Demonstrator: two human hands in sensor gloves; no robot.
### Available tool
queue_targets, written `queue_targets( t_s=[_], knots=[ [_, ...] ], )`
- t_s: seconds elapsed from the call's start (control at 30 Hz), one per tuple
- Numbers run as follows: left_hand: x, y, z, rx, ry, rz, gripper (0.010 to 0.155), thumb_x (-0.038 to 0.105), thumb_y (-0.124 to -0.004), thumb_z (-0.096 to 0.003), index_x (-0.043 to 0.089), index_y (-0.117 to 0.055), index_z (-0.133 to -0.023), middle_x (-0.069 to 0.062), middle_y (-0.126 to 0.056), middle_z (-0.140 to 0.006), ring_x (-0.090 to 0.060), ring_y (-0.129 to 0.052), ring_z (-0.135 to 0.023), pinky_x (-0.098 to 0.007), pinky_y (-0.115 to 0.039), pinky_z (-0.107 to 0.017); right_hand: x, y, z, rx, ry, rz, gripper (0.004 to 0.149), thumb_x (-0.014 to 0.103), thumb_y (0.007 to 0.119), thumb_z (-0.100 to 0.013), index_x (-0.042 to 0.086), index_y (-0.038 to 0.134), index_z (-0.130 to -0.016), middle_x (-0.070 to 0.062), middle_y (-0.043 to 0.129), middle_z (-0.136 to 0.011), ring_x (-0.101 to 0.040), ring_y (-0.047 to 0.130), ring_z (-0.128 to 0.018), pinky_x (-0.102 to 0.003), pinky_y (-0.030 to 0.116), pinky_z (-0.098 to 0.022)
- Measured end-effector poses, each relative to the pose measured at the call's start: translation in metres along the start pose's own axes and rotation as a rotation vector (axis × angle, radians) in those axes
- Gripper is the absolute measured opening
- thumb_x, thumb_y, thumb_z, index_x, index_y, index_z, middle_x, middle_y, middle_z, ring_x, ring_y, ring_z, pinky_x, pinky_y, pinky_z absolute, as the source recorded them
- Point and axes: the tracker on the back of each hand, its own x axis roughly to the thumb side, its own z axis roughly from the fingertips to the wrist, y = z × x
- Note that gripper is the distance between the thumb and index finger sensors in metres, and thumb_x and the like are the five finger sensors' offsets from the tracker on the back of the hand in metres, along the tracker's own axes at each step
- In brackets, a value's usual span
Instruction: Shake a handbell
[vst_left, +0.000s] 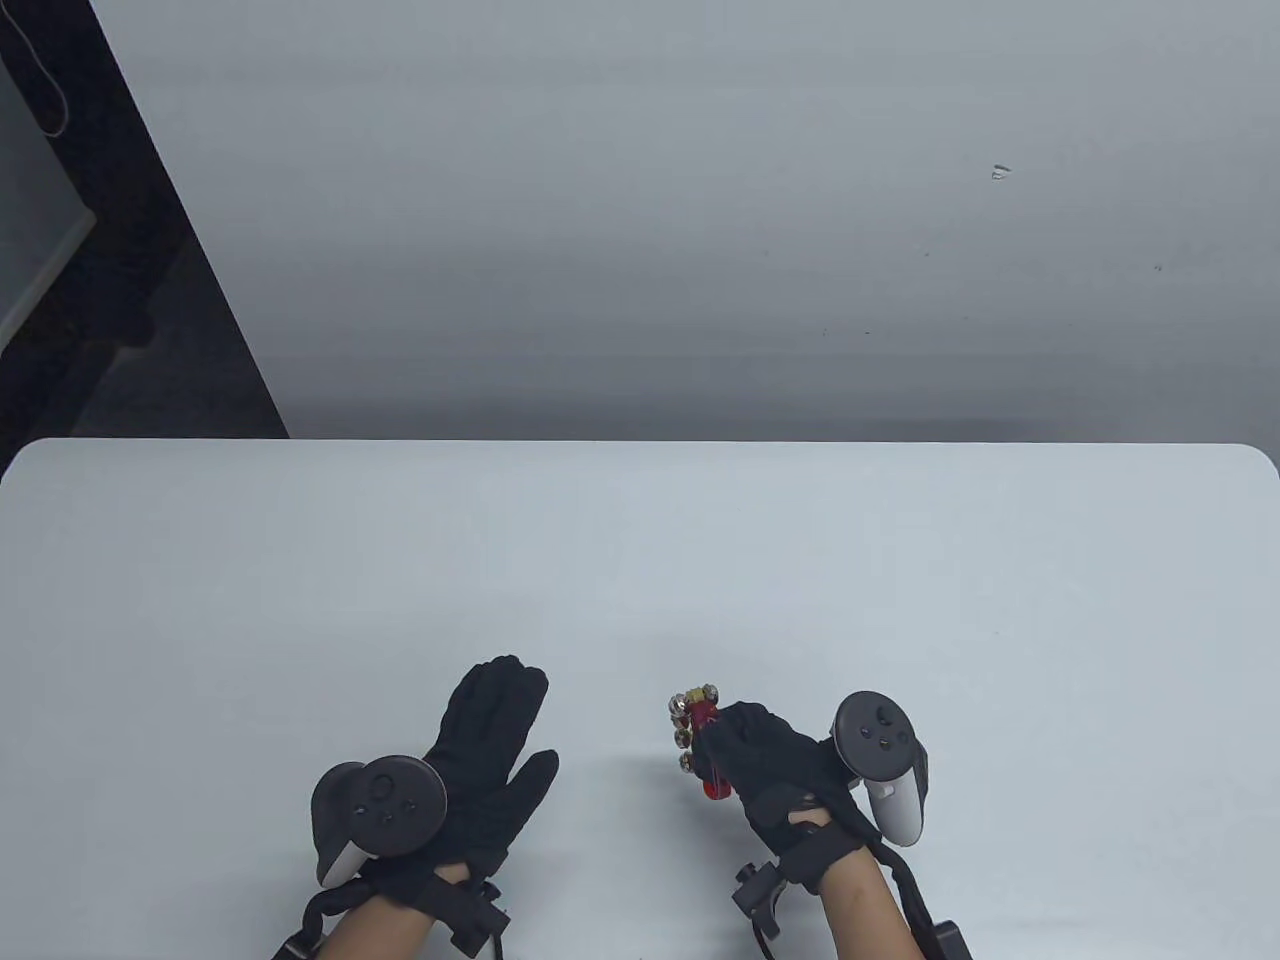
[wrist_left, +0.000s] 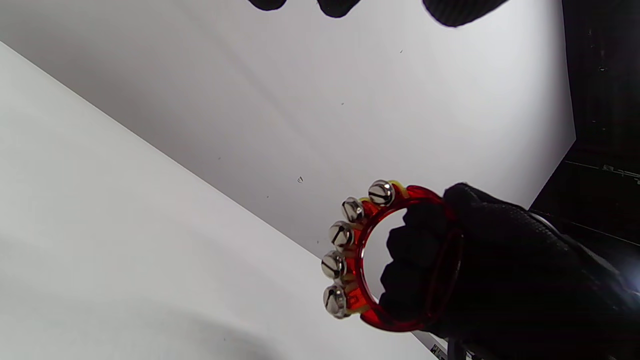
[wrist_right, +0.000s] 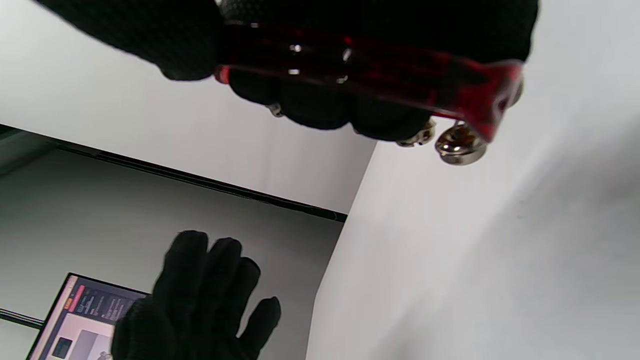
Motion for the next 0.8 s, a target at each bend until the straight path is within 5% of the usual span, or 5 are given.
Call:
queue_targets(
  t_s=[0.13, 0.3, 0.47, 0.8],
  knots=[
    [0.001, 0.000, 0.000, 0.002, -0.007, 0.002, 0.073, 0.061, -0.058, -0.0529, 0.028, -0.042, -0.116, -0.016, -0.039, -0.121, -0.049, -0.038, -0.111, -0.067, -0.049, -0.072, -0.004, 0.001, -0.002, 0.016, 0.023, -0.015, 0.043, 0.041, 0.069, -0.052, 0.005, 0.078, -0.074, -0.015, 0.082, -0.075, -0.038, 0.085, -0.063, -0.057, 0.064, -0.054],
    [0.002, 0.000, 0.000, 0.000, -0.015, 0.000, 0.073, 0.061, -0.058, -0.0529, 0.028, -0.042, -0.116, -0.016, -0.038, -0.121, -0.049, -0.037, -0.111, -0.067, -0.049, -0.072, 0.069, -0.007, 0.022, -0.025, -0.341, -0.123, 0.043, 0.044, 0.066, -0.053, 0.009, 0.076, -0.077, -0.011, 0.081, -0.079, -0.035, 0.085, -0.068, -0.055, 0.065, -0.058],
    [0.003, -0.004, -0.001, -0.010, -0.023, -0.004, 0.073, 0.061, -0.058, -0.0530, 0.028, -0.042, -0.116, -0.016, -0.039, -0.121, -0.050, -0.038, -0.110, -0.067, -0.050, -0.072, 0.017, -0.004, 0.006, 0.015, -0.085, -0.075, 0.043, 0.040, 0.069, -0.053, 0.004, 0.077, -0.076, -0.015, 0.081, -0.077, -0.039, 0.084, -0.066, -0.058, 0.063, -0.056],
    [0.005, -0.004, -0.001, -0.010, -0.032, -0.004, 0.073, 0.061, -0.058, -0.0529, 0.027, -0.043, -0.116, -0.016, -0.040, -0.121, -0.049, -0.039, -0.110, -0.067, -0.050, -0.072, -0.008, -0.005, 0.000, 0.030, 0.023, -0.063, 0.043, 0.041, 0.069, -0.052, 0.005, 0.078, -0.075, -0.015, 0.082, -0.076, -0.039, 0.085, -0.065, -0.058, 0.064, -0.055]
  ],
)
